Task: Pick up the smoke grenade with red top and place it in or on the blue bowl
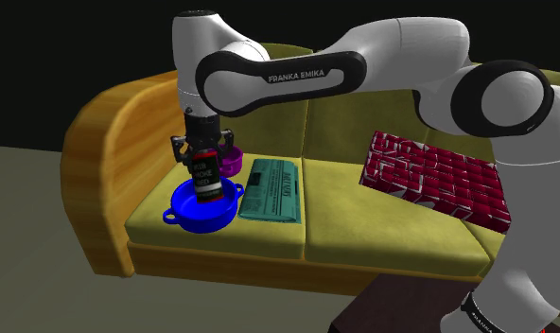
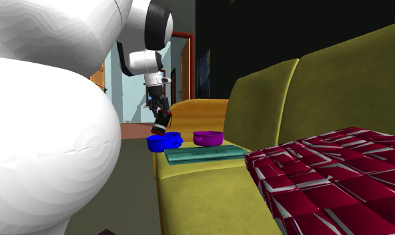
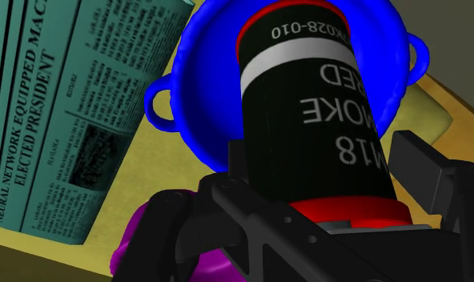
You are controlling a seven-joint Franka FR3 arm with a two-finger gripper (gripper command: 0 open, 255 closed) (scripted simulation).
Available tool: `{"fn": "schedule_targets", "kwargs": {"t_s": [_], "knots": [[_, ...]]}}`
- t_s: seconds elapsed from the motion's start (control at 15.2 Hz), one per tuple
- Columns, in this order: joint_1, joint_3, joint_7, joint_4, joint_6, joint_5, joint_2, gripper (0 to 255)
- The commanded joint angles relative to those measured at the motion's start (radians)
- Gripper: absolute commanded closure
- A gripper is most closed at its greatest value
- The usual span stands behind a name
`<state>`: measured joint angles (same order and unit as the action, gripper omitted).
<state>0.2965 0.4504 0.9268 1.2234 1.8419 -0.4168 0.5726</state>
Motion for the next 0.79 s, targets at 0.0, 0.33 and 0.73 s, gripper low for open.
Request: {"fn": "schedule_targets", "kwargs": {"t_s": [0.0,0.33,0.73], "knots": [[0.000,0.000,0.000,0.000,0.000,0.000,-0.001,0],[0.000,0.000,0.000,0.000,0.000,0.000,0.000,0],[0.025,0.007,-0.015,-0.107,-0.116,0.008,-0.013,0]]}}
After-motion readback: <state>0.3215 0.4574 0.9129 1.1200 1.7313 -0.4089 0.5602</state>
